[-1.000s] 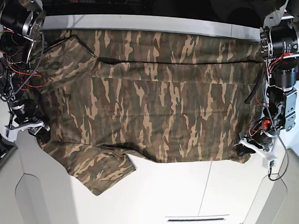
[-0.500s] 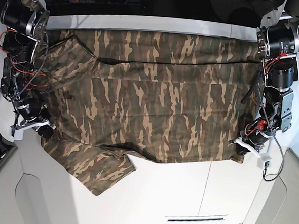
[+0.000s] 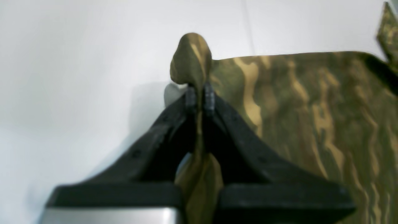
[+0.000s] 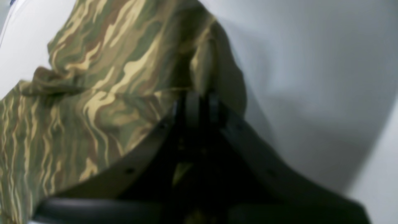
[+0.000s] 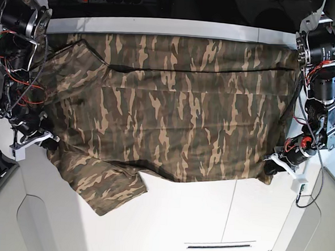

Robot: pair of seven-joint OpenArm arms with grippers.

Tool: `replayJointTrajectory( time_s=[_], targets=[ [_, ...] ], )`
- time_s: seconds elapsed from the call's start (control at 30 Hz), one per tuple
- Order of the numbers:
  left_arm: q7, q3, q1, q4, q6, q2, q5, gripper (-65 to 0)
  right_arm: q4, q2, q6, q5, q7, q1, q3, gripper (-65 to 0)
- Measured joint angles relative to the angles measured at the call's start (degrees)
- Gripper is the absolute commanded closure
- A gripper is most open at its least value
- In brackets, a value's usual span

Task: Fold the T-shirt properly
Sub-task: 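Lift the hem and fold it over toward the collar edge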

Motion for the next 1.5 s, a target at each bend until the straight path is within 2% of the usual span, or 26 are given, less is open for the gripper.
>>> replayJointTrajectory(
  time_s=[0.17, 0.27, 0.37, 0.5, 0.57, 0.63, 0.83, 0.97, 1.07, 1.13, 1.33, 1.5],
  targets=[
    [5.99, 0.04, 0.35, 5.49, -0.85, -1.27, -1.03, 0.0, 4.87, 1.68, 0.04, 3.3, -4.68, -0.37, -0.11, 0.0],
    [8.63, 0.15, 2.54, 10.62, -1.46, -2.54, -3.91, 0.0, 7.89, 3.52, 0.17, 6.27, -7.45, -1.73, -0.15, 0.0],
    [9.53, 0.15, 6.01, 16.57, -1.49, -3.39, -4.24, 0.0, 9.66, 4.9, 0.92, 8.87, -10.25, -2.47, -0.15, 0.0],
    [9.77, 0.26, 11.43, 24.94, -1.44, -4.42, -4.42, 0.0, 12.15, 6.32, 1.16, 12.07, -11.06, -3.74, -0.26, 0.0],
    [9.9, 0.26, 13.81, 28.52, 0.04, -4.9, -4.55, 0.0, 12.61, 6.84, 0.96, 12.37, -12.28, -4.57, -0.26, 0.0],
    [9.9, 0.26, 15.89, 30.84, 1.22, -5.35, -4.59, 0.0, 12.87, 7.26, 1.05, 13.62, -12.37, -5.81, -0.31, 0.0],
    [10.19, 0.26, 20.65, 32.94, 1.31, -6.16, -4.5, 0.0, 12.96, 7.52, 1.01, 15.17, -11.39, -9.94, -0.33, 0.0],
    [10.14, 0.26, 21.79, 32.96, 1.27, -6.12, -4.63, 0.0, 12.96, 7.48, 1.11, 13.29, -7.93, -12.79, -0.37, -0.7],
    [10.12, 0.35, 21.88, 32.96, 1.22, -6.01, -4.59, 0.0, 12.96, 7.43, 0.04, 10.75, -2.38, -14.47, -0.37, -22.9],
    [10.03, 0.35, 21.88, 32.94, 1.33, -6.19, -4.46, 0.0, 12.96, 7.58, -0.13, 9.97, 1.03, -14.97, -0.37, -30.8],
    [9.94, 0.35, 21.9, 32.94, 1.42, -6.19, -4.15, 0.0, 12.96, 7.61, -0.46, 9.81, 7.21, -13.57, -0.35, -31.7],
    [9.92, 0.35, 21.88, 32.94, 1.38, -6.16, -4.11, 0.0, 12.96, 7.19, -0.79, 6.4, 7.63, -9.09, -0.31, -31.7]
  ],
)
